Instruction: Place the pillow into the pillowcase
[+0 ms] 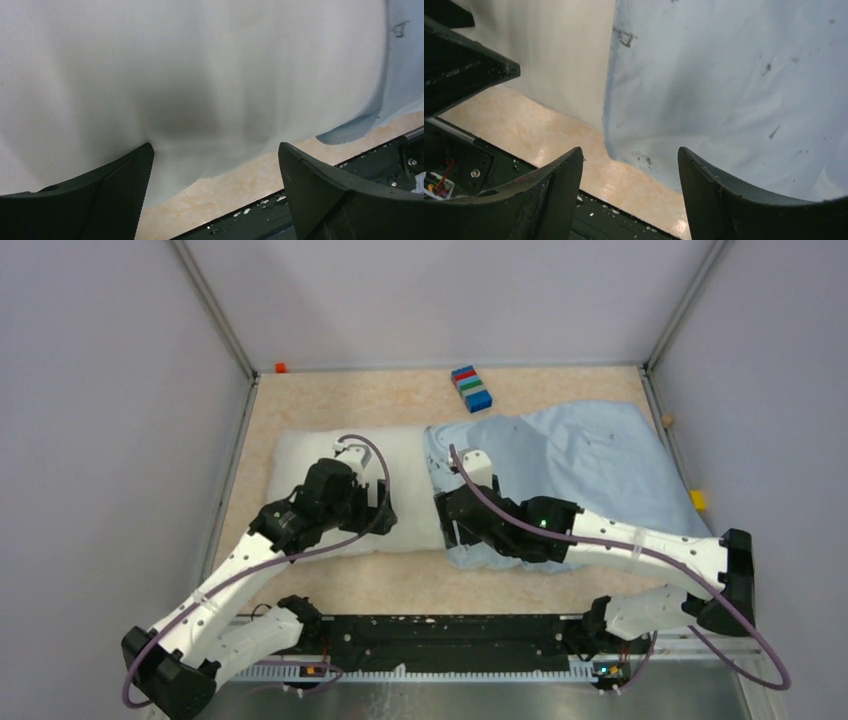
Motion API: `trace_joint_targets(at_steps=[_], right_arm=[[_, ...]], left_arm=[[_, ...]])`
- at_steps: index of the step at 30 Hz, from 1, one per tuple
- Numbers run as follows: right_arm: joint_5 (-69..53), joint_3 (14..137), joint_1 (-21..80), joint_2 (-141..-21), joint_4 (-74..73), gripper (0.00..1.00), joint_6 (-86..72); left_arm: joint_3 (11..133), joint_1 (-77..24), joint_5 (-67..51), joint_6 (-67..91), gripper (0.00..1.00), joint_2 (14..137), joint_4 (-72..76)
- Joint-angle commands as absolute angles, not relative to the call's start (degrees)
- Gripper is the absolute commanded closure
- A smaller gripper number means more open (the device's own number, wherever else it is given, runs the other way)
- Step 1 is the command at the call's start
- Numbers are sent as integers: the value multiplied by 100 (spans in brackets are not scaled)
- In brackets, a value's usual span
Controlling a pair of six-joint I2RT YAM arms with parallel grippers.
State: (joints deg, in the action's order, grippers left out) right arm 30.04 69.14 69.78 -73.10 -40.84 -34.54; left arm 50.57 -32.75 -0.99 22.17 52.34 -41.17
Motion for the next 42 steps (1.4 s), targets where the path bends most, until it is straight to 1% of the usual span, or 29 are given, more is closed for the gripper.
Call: trace_joint_targets(at_steps=[1,3,4,5,9,11,13,15,16,22,23,24,25,26,27,28,29,30,35,37,39,42], right_arm=[[3388,6603,7339,-7093,-4481,31,-4354],[3497,6358,7551,-7099,-4481,31,-4612],[3547,6275,7676,-7125,-4459,30,-4725],[3581,6180,7777,-7158,-4413,30,-4806],[3551,5862,7979,-7509,-4142,27,-4918],[3573,5761,7992,-7807,-4015,27,-4941],[3719,5740,7996,-8068,-4014,25,-5009],[3988,5811,7996,-8346,-4151,23,-5145],[4161,5886,7993,-8501,-4276,21,-5224],[5396,6614,7982,-9427,-5085,12,-5522],[5655,6785,7965,-9534,-5210,12,-5529],[5825,6950,7943,-9609,-5302,15,-5514],[5952,7145,7922,-9625,-5318,21,-5406],[6033,7253,7912,-9595,-5276,31,-5248],[6069,7329,7899,-9523,-5161,46,-5041],[6051,7390,7875,-9411,-4956,69,-4774],[6014,7444,7855,-9272,-4765,88,-4505],[5977,7518,7831,-9126,-4608,100,-4276],[5639,7966,7801,-8261,-3836,100,-2988],[5225,8254,7755,-7997,-3605,100,-2480],[4832,8733,7694,-7881,-3647,100,-2200],[4079,9614,7573,-8008,-3973,100,-1917]], left_arm=[[4563,-3363,253,2600,1,5423,-3656],[4446,-3397,353,2749,2,5539,-3368],[4414,-3407,343,2797,6,5587,-3219],[4394,-3416,324,2841,12,5630,-3083],[4466,-3451,228,2859,56,5775,-2843],[4547,-3462,184,2823,75,5796,-2860],[4592,-3466,145,2801,89,5748,-2886],[4636,-3475,119,2781,98,5698,-2927],[4665,-3476,76,2763,100,5675,-2942],[4920,-3492,-360,2688,100,5624,-3002],[4999,-3502,-435,2671,100,5635,-3036],[5101,-3517,-496,2653,100,5642,-3080],[5196,-3532,-553,2620,100,5642,-3126],[5318,-3546,-595,2593,100,5635,-3176],[5438,-3557,-624,2562,100,5626,-3240],[5560,-3565,-673,2521,100,5625,-3313],[5684,-3569,-732,2474,100,5637,-3378],[5807,-3578,-802,2436,100,5648,-3476],[6296,-3702,-1196,2371,100,5688,-3610],[6465,-3819,-1371,2417,100,5703,-3606],[6668,-4014,-1479,2482,100,5746,-3609],[7032,-4330,-1494,2644,100,5805,-3625]])
